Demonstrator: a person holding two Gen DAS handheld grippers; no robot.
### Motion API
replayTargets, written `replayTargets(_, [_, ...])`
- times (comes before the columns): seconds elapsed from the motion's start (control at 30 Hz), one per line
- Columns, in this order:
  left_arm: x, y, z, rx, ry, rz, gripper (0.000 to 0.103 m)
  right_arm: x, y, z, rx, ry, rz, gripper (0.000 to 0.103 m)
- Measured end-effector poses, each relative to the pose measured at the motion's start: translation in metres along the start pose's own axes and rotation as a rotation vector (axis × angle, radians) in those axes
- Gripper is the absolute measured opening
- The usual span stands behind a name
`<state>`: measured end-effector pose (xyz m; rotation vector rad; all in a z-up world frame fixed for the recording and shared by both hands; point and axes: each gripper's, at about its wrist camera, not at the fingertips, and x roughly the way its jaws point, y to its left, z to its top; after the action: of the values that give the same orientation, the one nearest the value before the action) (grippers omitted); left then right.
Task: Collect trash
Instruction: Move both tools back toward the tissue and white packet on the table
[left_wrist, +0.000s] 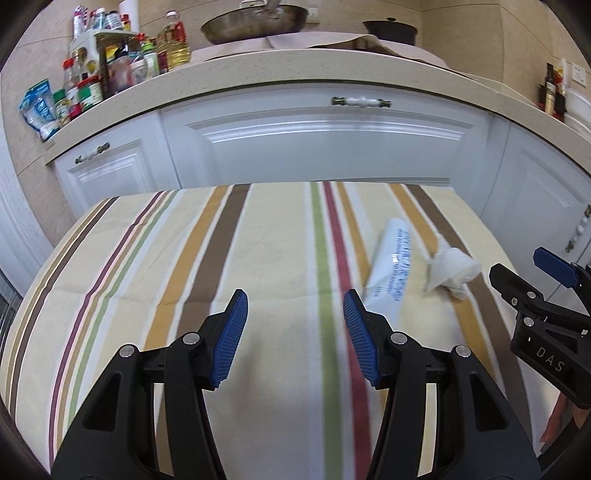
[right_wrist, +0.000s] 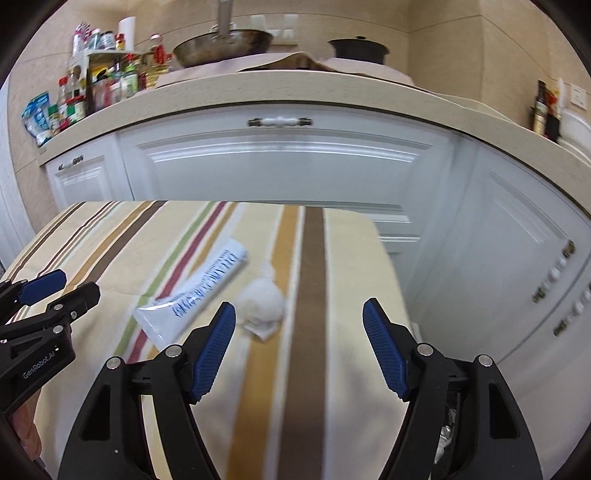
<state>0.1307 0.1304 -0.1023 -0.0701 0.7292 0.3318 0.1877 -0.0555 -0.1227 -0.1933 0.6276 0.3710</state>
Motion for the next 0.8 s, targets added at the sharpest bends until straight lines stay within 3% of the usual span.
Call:
replayTargets(0.27, [0.012, 0.026, -0.004, -0.034, 0.018, 0.033, 0.053, 0.028, 0.018, 0.007, -0.015, 0.043, 0.015, 0.070])
replayTargets(0.37, [0.016, 0.027, -0.005, -0.039, 0.026, 0.030, 0.053, 0.038, 0.022, 0.009, -0.017, 0.060, 0.014, 0.070])
replayTargets(0.43, [0.018, 0.026, -0.006, -0.039, 0.028, 0.026, 0.061, 0.043, 0.023, 0.010, -0.016, 0.070, 0.011, 0.070])
replayTargets(0.6, [0.019, 0.017, -0.005, -0.029, 0.027, 0.001, 0.062, 0.055, 0.020, 0.010, 0.003, 0.107, 0.007, 0.070])
replayTargets(0.8, [0.024, 0.000, -0.002, -0.006, 0.029, -0.046, 0.068, 0.058, 0.014, 0.006, 0.022, 0.140, 0.046, 0.038])
